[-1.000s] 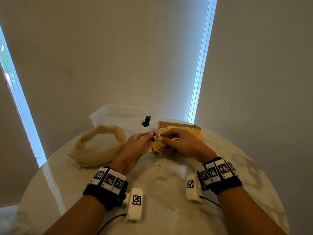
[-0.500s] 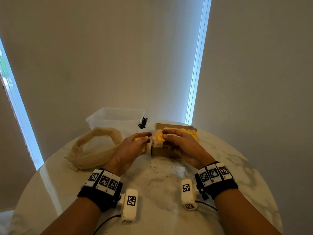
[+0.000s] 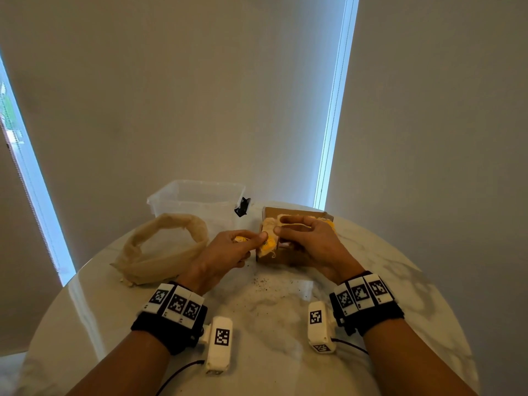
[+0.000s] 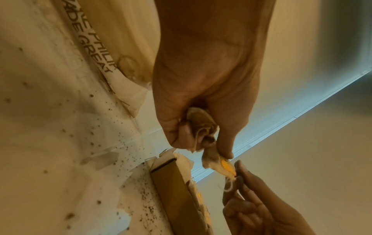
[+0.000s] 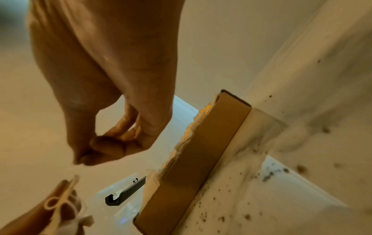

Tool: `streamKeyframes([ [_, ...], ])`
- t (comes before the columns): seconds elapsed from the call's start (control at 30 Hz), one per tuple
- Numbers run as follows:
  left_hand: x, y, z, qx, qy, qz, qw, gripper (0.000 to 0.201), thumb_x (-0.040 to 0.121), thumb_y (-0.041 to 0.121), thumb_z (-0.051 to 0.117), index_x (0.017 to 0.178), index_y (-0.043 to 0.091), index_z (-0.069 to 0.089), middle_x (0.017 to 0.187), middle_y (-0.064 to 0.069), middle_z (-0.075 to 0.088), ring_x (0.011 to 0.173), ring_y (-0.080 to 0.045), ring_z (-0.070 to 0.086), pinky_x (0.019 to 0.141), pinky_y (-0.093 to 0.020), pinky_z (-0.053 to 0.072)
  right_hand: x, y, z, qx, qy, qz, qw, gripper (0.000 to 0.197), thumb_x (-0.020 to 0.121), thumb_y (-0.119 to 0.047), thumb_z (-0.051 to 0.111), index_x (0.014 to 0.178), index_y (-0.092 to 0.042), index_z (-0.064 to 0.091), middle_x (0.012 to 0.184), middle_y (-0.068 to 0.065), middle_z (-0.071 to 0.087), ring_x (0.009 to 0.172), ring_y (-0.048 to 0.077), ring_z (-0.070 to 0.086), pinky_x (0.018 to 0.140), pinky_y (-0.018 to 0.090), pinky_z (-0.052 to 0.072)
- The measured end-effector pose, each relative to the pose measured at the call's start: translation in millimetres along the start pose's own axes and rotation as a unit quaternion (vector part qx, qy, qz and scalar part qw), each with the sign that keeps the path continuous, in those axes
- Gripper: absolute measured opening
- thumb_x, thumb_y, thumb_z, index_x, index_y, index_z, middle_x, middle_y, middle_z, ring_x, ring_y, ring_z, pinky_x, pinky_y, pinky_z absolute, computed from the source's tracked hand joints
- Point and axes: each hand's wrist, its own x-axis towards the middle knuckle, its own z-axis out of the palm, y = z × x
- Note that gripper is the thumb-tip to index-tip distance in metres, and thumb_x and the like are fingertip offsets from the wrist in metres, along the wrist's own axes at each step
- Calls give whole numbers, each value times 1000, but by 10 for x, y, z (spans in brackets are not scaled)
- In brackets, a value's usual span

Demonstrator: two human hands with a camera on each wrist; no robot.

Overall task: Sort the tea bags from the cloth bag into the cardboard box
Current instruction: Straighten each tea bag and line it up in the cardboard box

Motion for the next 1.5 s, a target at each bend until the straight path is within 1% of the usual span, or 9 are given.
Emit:
streamKeyframes([
  [0.1,-3,8,3,-14,22,4,1000,34,91,51,75,113,25,79,75,10,63,79,-12,54,69,-25,49,31,21,0,14,23,-19,999,38,87,-28,85,124,-23,74,112,-3,81,103,15,77,95,35,62],
  [0.23,-32,21,37,-16,40,11,999,29,90,54,75,105,30,80,100,-5,74,92,-19,62,79,-30,57,-3,45,76,-4,-80,18,997,37,87,-18,86,121,-22,73,109,-2,82,103,18,78,91,33,63],
  [0.37,-56,37,55,-17,39,20,999,28,89,51,77,107,30,80,116,-14,74,96,-19,63,84,-32,57,31,76,54,-37,9,-42,998,25,85,-15,87,108,-21,79,105,-7,81,105,15,75,90,33,64],
  [0.6,-30,13,33,-14,42,27,999,30,88,49,79,111,28,81,113,-13,74,98,-20,64,84,-33,56,14,93,68,-59,-38,-48,996,19,91,-13,82,107,-22,83,107,-7,80,104,14,75,86,26,63],
  [0.73,-6,-1,34,-23,48,15,998,31,88,49,80,111,29,80,92,1,70,89,-16,62,76,-29,55,38,-8,-111,-89,33,-77,992,19,94,-16,80,108,-28,85,110,-9,80,103,16,75,88,35,65],
  [0.87,43,-34,-5,-33,56,7,998,32,87,50,82,109,26,82,75,8,61,77,-12,54,67,-26,48,101,-123,-505,-73,82,-105,988,22,97,-12,75,113,-24,84,104,-6,82,96,15,78,78,27,63],
  [1.23,76,-40,-39,-36,53,9,998,32,88,47,81,111,25,82,68,9,57,71,-10,50,57,-21,45,335,-74,-561,-273,-38,11,961,23,87,-14,87,108,-23,85,114,-7,74,89,11,75,66,12,55],
  [1.37,66,-26,-37,-42,53,11,998,31,88,47,81,110,25,82,67,11,59,73,-11,51,61,-23,46,395,-21,-513,-280,-18,37,959,24,82,-7,89,101,-22,85,110,1,74,74,19,78,66,24,61],
  [1.5,46,-18,-39,-41,49,14,998,31,89,49,80,111,26,82,69,13,63,74,-10,53,62,-23,47,401,-24,-498,-325,-11,26,945,28,80,-7,91,102,-24,85,113,-8,69,87,16,74,75,28,65],
])
